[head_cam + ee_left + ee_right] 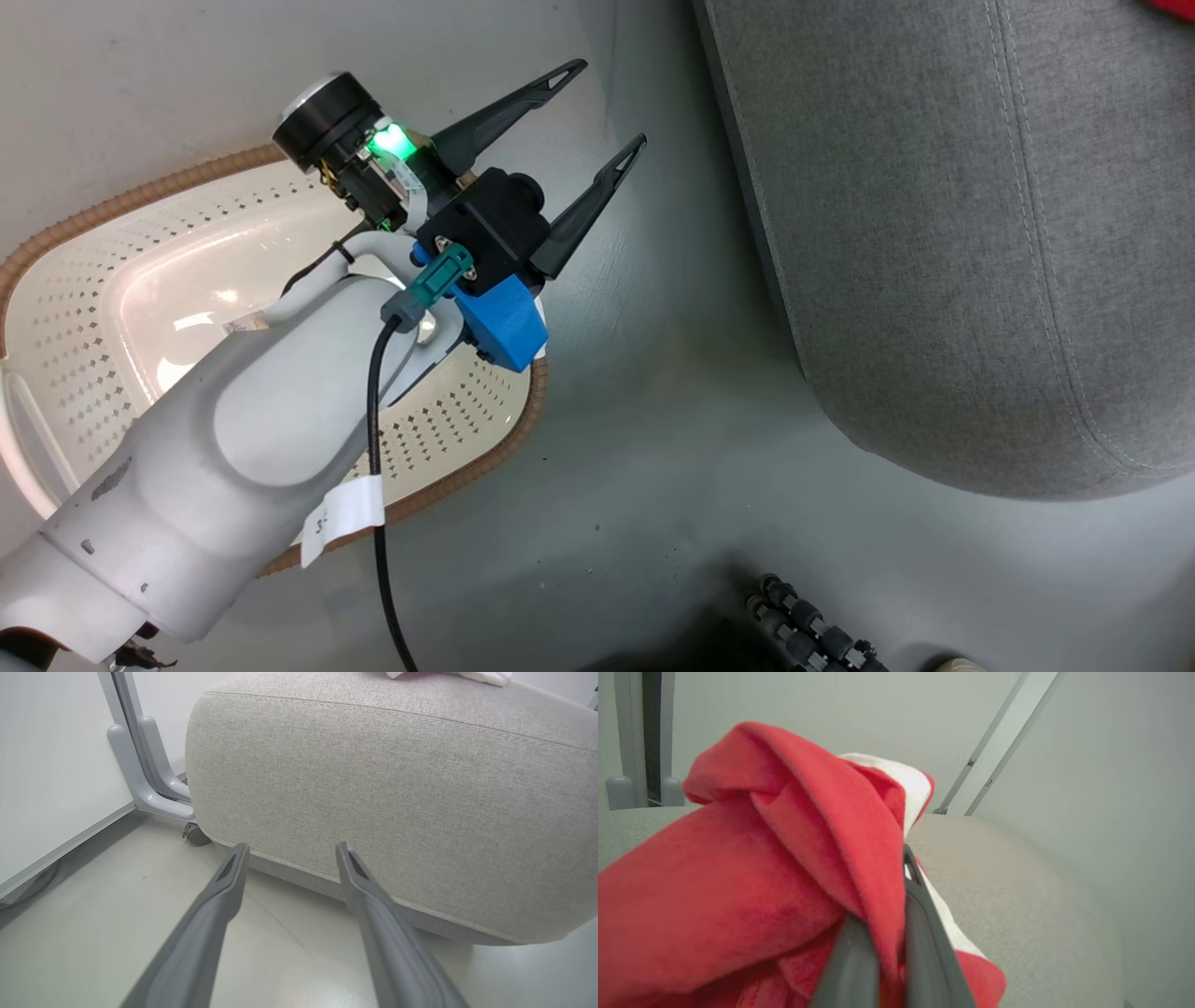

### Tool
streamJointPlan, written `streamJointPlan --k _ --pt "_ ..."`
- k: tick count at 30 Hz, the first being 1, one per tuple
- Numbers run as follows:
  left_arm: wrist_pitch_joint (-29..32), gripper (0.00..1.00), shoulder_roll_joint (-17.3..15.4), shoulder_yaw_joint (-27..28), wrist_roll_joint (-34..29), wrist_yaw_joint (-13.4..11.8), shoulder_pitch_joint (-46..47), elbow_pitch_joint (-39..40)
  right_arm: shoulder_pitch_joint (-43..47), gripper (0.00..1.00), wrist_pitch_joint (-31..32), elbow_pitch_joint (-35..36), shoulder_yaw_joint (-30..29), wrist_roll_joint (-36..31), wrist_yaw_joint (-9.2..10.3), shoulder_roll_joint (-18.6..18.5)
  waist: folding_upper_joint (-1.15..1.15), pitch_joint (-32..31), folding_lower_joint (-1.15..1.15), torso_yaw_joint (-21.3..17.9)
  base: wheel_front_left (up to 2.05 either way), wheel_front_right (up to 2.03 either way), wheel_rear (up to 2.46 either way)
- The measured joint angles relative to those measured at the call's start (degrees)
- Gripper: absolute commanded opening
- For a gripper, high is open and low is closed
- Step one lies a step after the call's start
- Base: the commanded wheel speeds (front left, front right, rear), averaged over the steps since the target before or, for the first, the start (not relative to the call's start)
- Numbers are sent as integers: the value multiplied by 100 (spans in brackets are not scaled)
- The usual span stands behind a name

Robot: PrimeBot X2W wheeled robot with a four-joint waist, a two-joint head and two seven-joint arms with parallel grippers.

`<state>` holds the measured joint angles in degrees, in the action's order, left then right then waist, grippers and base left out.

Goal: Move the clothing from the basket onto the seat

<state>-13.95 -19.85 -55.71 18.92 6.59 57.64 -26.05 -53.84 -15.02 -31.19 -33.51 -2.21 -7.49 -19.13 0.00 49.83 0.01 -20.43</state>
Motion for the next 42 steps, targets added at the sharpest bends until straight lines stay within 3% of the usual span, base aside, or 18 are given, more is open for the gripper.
streamJointPlan --k 6,7,8,24,33,42 --pt "7 100 -19 -10 26 -47 0 26 167 4 0 -137 -125 -122 0 282 0 0 0 19 0 0 0" --pt "7 100 -19 -10 33 -49 1 29 166 42 0 -136 -140 -121 -1 278 0 -7 0 26 0 0 0" --pt "7 100 -19 -11 33 -52 1 31 168 100 0 -143 -143 -119 -1 268 0 -22 0 32 0 0 0" --pt "-103 100 349 197 230 -125 -548 -69 1768 100 0 1110 673 182 -1 315 0 -1092 -1 79 0 0 0" --pt "-105 100 566 1036 268 -210 -1419 193 2488 100 0 1827 1644 303 0 452 0 -2104 -1 232 0 0 0" --pt "-111 100 750 2251 89 -308 -2347 441 2931 100 0 2005 2676 393 0 615 0 -2994 -1 708 0 0 0"
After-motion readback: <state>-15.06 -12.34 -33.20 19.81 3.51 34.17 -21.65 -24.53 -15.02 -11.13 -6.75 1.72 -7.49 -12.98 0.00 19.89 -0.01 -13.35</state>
